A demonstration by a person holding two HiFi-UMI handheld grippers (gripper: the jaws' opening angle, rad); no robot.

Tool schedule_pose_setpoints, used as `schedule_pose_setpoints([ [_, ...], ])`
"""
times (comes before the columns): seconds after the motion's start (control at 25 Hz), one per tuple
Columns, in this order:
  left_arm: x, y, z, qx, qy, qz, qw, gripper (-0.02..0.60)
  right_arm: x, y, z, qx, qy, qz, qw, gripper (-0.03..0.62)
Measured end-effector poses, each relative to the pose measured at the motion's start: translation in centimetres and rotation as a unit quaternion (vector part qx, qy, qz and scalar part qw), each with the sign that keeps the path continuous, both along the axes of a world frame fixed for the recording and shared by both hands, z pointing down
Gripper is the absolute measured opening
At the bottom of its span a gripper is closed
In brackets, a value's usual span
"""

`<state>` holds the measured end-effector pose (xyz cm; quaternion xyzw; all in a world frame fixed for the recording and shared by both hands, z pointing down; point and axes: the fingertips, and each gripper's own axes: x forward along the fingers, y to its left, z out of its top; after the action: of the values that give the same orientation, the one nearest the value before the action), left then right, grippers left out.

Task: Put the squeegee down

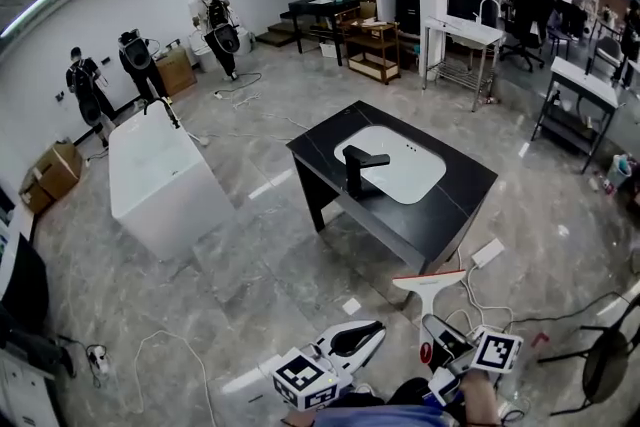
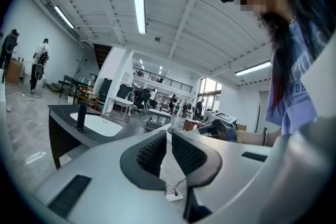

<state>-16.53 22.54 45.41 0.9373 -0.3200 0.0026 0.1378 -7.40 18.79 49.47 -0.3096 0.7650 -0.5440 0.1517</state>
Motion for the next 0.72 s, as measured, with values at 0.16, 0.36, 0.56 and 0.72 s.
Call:
schedule_pose_setpoints([
  [0.16,0.3,-0.7,0.4,-0.009,0.004,0.01,0.9999,0.026,0.6,-0.6,0.2,-0.006,0.004,0.013,1.0,0.049],
  [0.36,1.2,-2.6,0.7,-0.02,0.014,0.009,0.9997,0.026,1.7,-1.8,0.5,-0.026,-0.005,0.022,0.999,0.049],
  [0.56,3.1,-5.5,1.1,-0.022,0.007,0.001,0.9997,0.026,4.4,-5.1,1.6,-0.021,0.009,0.015,1.0,0.049],
  [0.72,5.9,-9.1,1.3,-0.027,0.004,-0.016,0.9995,0.026,8.0,-9.3,2.2,-0.026,0.013,0.011,1.0,0.049],
])
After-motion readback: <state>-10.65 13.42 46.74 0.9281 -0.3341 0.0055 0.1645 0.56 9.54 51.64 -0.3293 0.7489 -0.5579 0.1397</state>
